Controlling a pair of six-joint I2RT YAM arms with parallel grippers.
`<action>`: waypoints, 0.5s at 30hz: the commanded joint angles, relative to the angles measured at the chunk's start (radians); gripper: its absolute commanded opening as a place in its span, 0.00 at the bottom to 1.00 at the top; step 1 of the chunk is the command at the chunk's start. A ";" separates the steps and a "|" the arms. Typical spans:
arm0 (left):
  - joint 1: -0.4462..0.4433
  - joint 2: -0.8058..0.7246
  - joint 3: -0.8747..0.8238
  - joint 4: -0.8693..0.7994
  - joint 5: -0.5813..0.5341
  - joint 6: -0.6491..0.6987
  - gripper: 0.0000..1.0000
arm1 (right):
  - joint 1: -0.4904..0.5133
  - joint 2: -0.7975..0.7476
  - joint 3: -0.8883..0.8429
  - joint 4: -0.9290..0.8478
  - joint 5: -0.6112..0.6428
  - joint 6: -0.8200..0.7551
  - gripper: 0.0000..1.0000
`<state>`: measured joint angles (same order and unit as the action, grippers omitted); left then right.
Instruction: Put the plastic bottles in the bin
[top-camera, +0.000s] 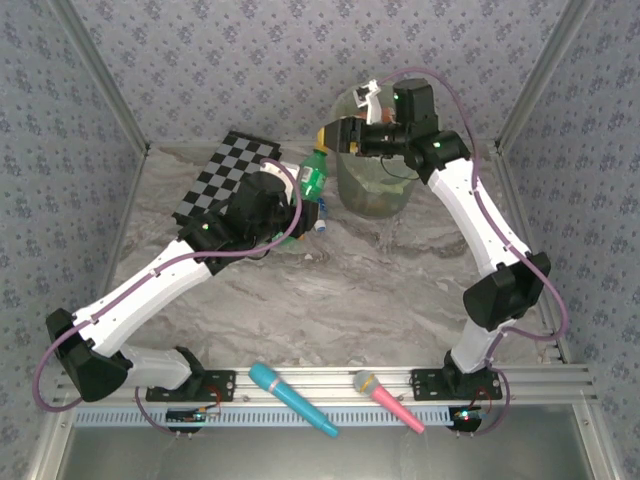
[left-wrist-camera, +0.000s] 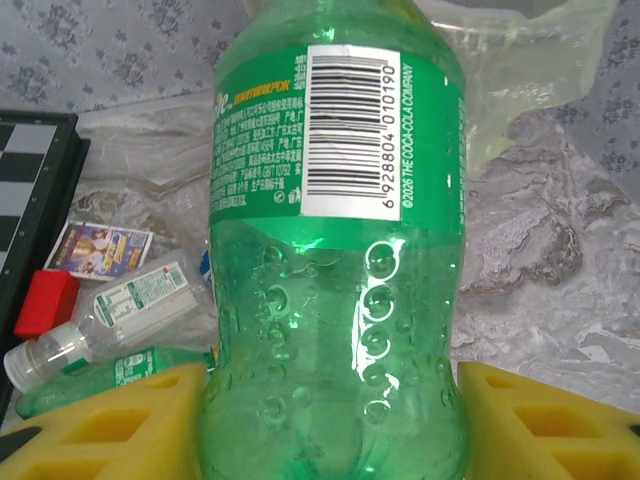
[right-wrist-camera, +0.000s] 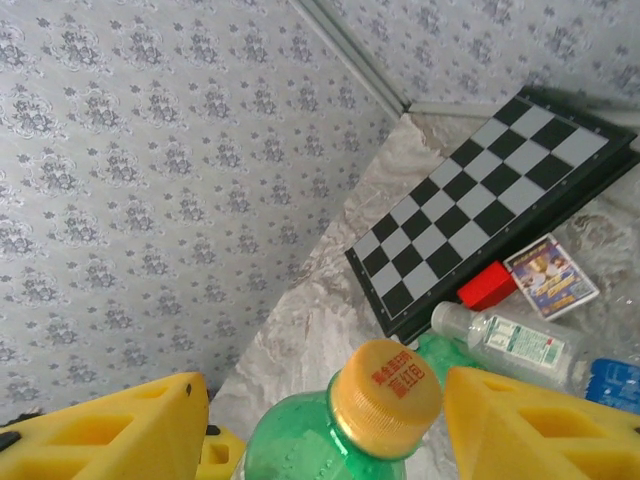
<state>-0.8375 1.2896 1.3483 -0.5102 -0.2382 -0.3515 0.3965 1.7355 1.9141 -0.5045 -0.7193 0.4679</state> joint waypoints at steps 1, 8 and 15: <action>-0.010 0.004 0.045 0.047 -0.040 0.033 0.57 | 0.015 0.019 0.031 -0.033 -0.032 0.045 0.65; -0.018 -0.002 0.040 0.058 -0.034 0.033 0.57 | 0.016 0.050 0.028 -0.019 -0.069 0.095 0.60; -0.022 -0.001 0.032 0.057 -0.031 0.040 0.57 | 0.016 0.066 0.035 0.004 -0.110 0.127 0.47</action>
<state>-0.8532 1.2915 1.3533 -0.4755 -0.2588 -0.3302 0.4084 1.7977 1.9152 -0.5167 -0.7845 0.5709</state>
